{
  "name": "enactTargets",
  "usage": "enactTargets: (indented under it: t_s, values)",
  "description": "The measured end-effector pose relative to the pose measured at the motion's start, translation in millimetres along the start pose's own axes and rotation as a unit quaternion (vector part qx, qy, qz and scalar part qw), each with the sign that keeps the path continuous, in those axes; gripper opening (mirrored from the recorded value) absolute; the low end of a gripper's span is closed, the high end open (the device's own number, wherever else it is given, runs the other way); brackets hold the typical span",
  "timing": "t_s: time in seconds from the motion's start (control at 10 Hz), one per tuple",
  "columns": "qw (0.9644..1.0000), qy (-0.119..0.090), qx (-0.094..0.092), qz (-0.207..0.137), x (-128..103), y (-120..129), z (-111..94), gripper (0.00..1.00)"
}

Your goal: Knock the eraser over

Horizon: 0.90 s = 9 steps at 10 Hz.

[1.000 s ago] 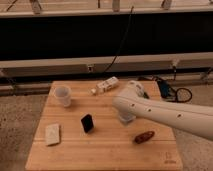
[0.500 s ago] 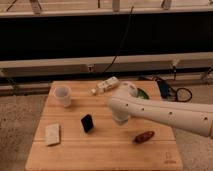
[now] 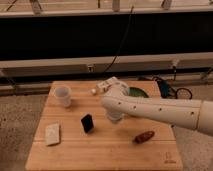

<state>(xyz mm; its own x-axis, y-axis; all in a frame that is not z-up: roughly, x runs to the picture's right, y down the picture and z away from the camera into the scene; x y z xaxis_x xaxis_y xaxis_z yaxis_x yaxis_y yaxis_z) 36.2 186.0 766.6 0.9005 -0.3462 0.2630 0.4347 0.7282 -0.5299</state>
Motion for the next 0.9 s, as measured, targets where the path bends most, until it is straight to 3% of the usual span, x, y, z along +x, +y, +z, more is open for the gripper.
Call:
enactTargets:
  t_s: [0.2,0.9]
  values:
    - [0.9997,-0.002,0.000,-0.023,-26.5,-16.8,2.3,0.00]
    - [0.9963,-0.006,-0.002,-0.086,-64.8,-56.3,4.6,0.00]
